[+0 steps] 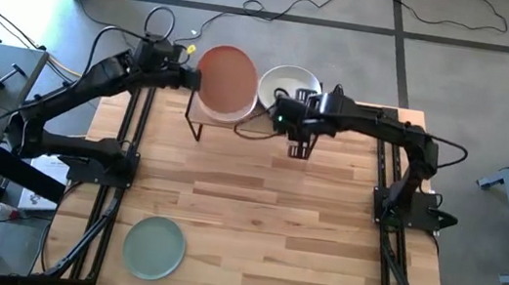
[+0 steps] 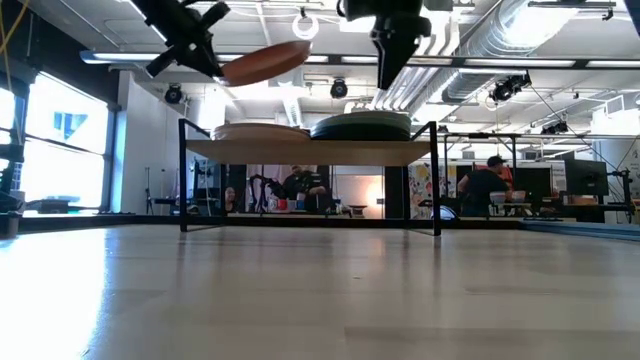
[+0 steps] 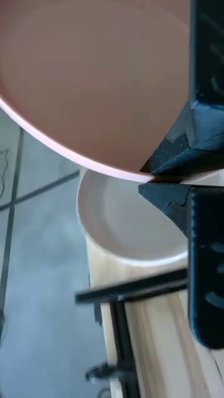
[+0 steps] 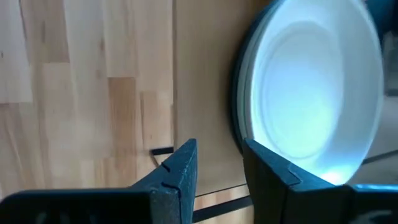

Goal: Place and stack plates onto a shelf
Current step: Stack the orange plate on top of the gray plate

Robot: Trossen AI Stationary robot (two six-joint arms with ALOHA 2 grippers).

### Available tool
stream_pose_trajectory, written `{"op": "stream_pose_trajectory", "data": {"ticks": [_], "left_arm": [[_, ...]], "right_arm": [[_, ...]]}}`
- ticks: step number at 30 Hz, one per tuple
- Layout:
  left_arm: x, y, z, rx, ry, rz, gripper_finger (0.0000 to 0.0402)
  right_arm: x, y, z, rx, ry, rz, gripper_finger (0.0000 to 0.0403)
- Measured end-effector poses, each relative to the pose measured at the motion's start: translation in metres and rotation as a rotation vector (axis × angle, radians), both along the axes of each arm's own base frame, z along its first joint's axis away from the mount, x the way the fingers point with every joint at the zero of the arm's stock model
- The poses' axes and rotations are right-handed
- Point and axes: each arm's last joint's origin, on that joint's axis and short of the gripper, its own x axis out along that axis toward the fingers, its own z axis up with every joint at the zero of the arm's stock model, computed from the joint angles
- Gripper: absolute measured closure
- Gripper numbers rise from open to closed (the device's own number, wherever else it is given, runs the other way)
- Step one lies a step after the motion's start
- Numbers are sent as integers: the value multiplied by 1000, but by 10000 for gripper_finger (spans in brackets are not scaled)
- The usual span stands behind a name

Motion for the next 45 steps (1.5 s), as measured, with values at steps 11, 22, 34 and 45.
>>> {"op": "stream_pose_trajectory", "data": {"ticks": [11, 22, 34, 45], "left_arm": [[-4, 35, 20, -43, 87, 12, 398], [7, 74, 3, -192, 253, 14, 398], [21, 82, -18, -296, 300, -26, 398], [23, 73, -21, -362, 333, -29, 398]], "right_arm": [[-4, -35, 1, 33, -62, -93, 293], [-2, -37, 2, 49, -109, -129, 293], [-1, -36, 2, 64, -116, -135, 293], [-1, -36, 2, 68, -116, -134, 293]]}}
